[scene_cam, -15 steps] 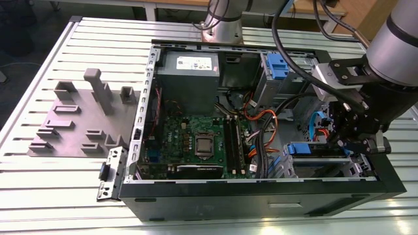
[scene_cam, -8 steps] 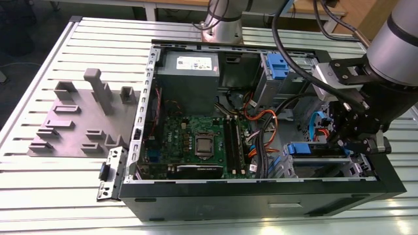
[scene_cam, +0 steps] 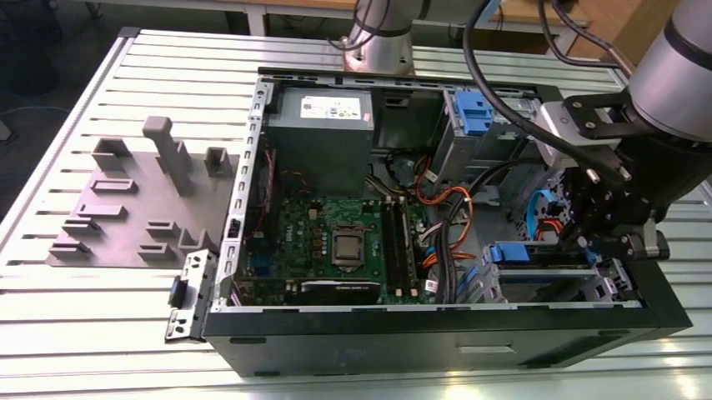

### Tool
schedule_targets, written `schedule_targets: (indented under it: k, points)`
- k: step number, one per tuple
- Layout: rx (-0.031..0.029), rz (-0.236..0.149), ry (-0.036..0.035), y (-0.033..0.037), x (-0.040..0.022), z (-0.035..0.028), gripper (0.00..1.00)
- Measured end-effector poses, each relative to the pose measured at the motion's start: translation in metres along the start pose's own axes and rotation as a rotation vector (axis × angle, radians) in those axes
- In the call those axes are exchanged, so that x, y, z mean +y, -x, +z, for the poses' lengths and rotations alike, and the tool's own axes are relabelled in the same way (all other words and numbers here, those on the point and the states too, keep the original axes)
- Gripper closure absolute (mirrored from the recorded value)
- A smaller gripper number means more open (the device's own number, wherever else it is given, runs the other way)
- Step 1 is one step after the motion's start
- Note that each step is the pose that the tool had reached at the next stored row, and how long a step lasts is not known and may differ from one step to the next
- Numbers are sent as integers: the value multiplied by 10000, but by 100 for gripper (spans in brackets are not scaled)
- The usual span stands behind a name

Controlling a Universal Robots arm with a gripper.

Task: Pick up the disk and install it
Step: 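Insert the first disk wire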

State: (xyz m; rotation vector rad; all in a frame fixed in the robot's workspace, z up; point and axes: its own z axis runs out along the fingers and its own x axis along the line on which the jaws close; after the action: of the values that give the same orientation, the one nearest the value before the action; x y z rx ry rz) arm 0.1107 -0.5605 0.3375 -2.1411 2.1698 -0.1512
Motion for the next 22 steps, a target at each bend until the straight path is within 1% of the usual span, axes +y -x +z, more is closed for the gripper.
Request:
schedule_targets:
  k: [2, 8, 22]
  points:
    - [11, 87, 0, 2, 1, 10, 84]
    - [12, 92, 0, 10, 2, 14, 84]
    - [13, 85, 0, 10, 6, 47, 84]
